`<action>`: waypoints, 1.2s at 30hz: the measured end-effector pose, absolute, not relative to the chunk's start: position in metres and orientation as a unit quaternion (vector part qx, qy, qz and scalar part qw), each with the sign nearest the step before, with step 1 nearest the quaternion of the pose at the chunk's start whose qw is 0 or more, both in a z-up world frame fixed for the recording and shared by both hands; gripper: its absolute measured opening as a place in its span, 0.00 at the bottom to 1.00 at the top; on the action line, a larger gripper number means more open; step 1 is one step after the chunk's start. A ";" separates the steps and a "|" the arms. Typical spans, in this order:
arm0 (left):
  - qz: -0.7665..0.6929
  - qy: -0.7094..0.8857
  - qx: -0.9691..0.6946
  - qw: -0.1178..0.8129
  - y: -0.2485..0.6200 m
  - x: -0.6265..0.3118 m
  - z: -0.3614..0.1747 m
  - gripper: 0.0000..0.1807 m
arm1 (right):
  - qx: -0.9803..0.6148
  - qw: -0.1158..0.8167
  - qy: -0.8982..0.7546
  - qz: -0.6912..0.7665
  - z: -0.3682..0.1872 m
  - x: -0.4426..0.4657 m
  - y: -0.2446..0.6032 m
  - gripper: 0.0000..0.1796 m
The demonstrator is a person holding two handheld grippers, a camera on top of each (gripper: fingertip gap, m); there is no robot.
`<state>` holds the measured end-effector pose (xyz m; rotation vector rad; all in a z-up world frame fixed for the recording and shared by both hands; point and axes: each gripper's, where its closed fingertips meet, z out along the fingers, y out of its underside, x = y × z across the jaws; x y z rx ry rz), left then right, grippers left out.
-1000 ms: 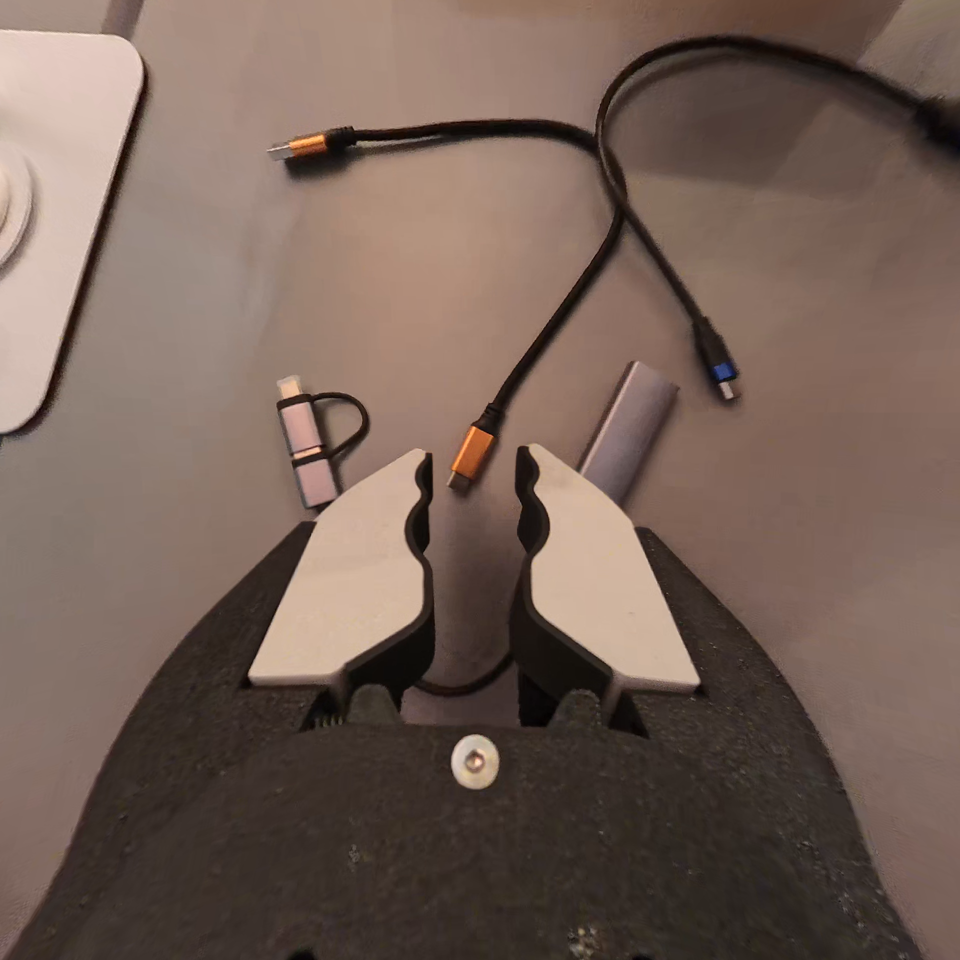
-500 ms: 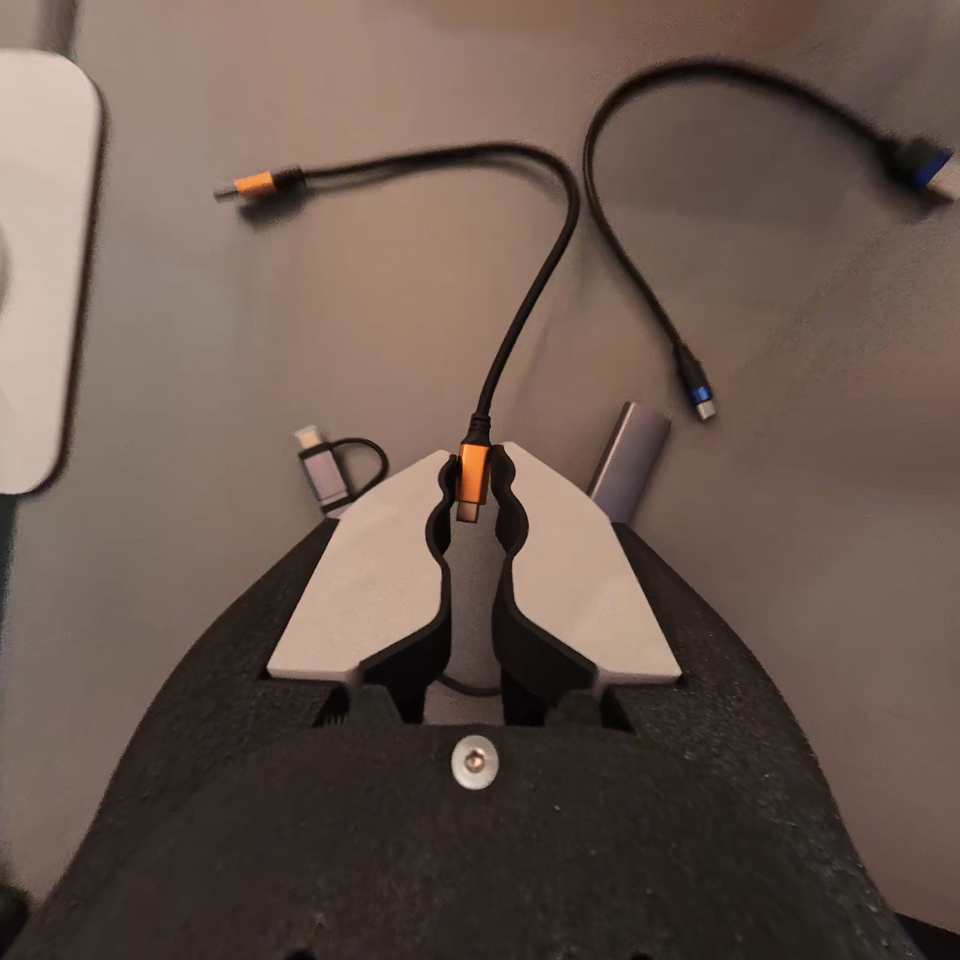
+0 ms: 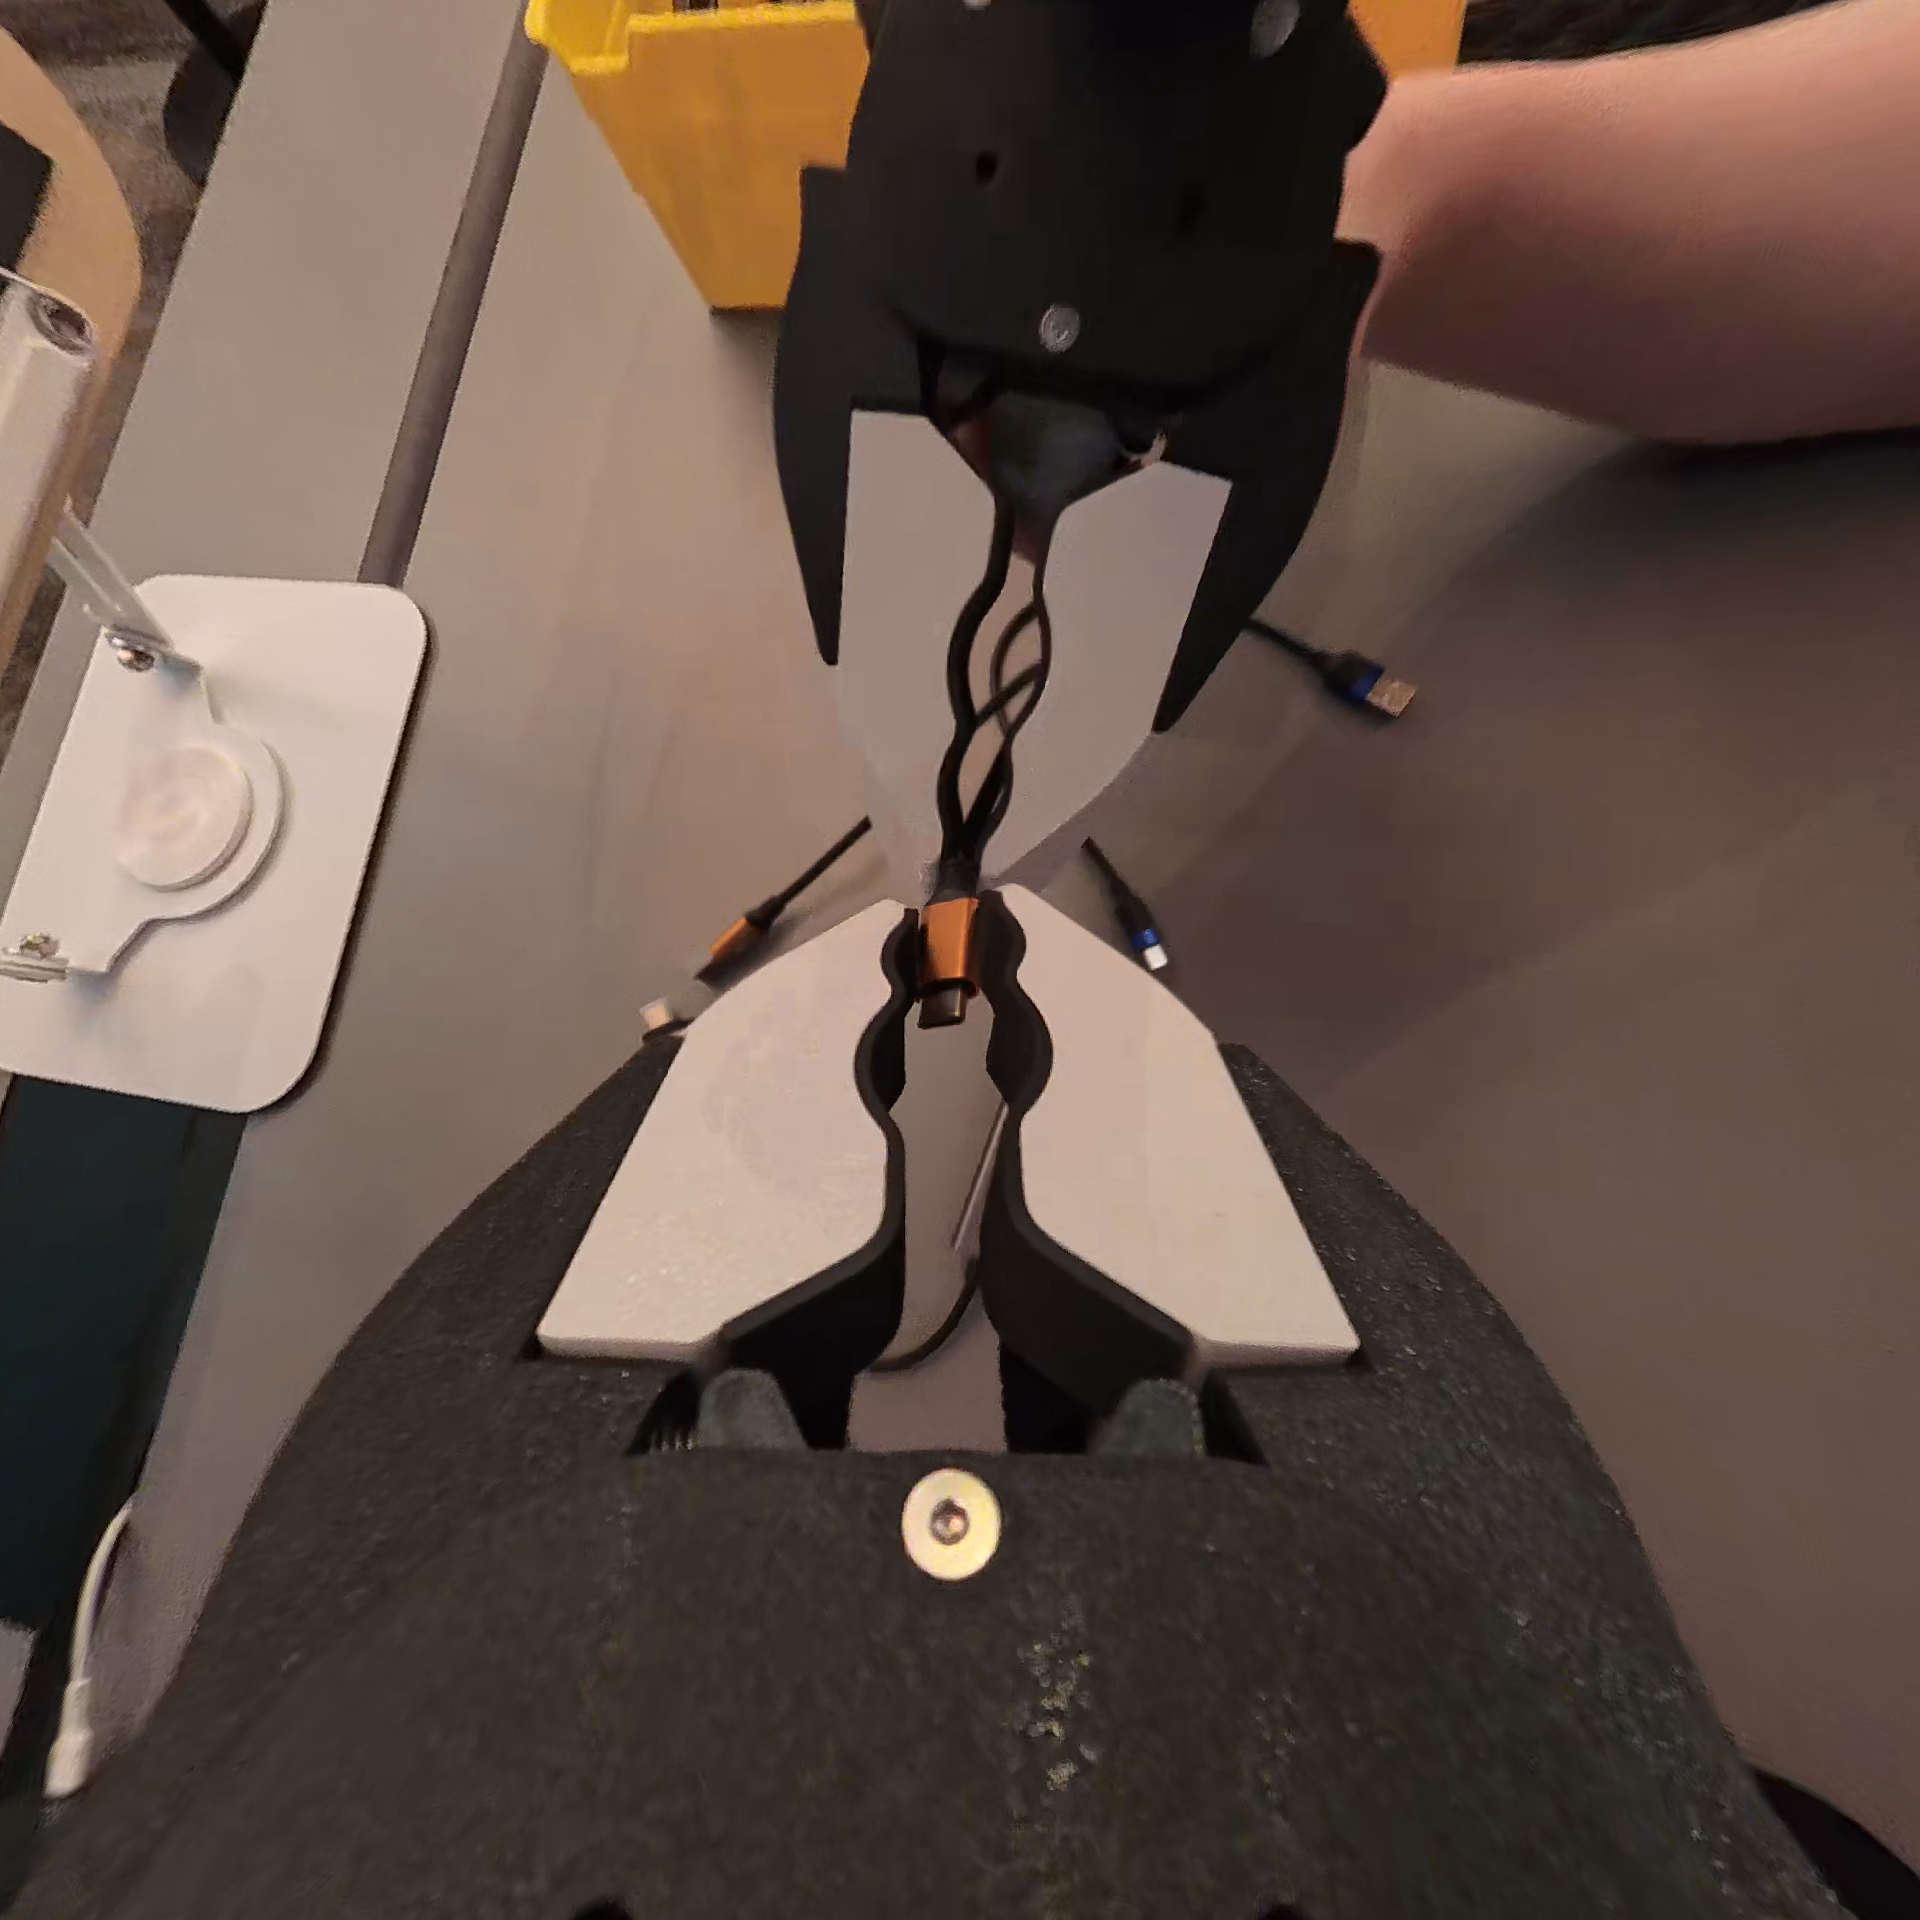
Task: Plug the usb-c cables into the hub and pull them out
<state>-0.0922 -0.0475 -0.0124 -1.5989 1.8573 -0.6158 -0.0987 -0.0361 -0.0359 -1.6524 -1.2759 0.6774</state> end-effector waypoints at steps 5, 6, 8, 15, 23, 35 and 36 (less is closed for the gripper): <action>-0.193 0.678 -0.585 0.401 -0.046 -0.111 0.000 0.12 | -0.686 0.429 -0.527 0.259 -0.031 -0.082 -0.042 0.03; -0.166 0.683 -0.574 0.420 -0.047 -0.114 -0.002 0.13 | -0.694 0.418 -0.525 0.261 -0.031 -0.079 -0.043 0.03; -0.102 0.693 -0.551 0.454 -0.048 -0.113 -0.008 0.13 | -0.705 0.407 -0.522 0.255 -0.031 -0.075 -0.044 0.03; 0.023 0.727 -0.464 0.505 -0.053 -0.084 -0.011 0.15 | -0.727 0.371 -0.525 0.241 -0.040 -0.072 -0.048 0.03; 0.040 0.767 -0.449 0.456 -0.050 -0.075 -0.030 0.05 | -0.733 0.350 -0.536 0.228 -0.049 -0.069 -0.050 0.03; -0.009 0.615 -0.521 0.592 -0.009 -0.103 0.051 0.04 | -0.536 0.532 -0.527 0.390 0.059 -0.105 -0.104 0.08; -0.021 0.605 -0.520 0.602 -0.009 -0.106 0.059 0.03 | -0.559 0.514 -0.507 0.408 0.049 -0.113 -0.097 0.15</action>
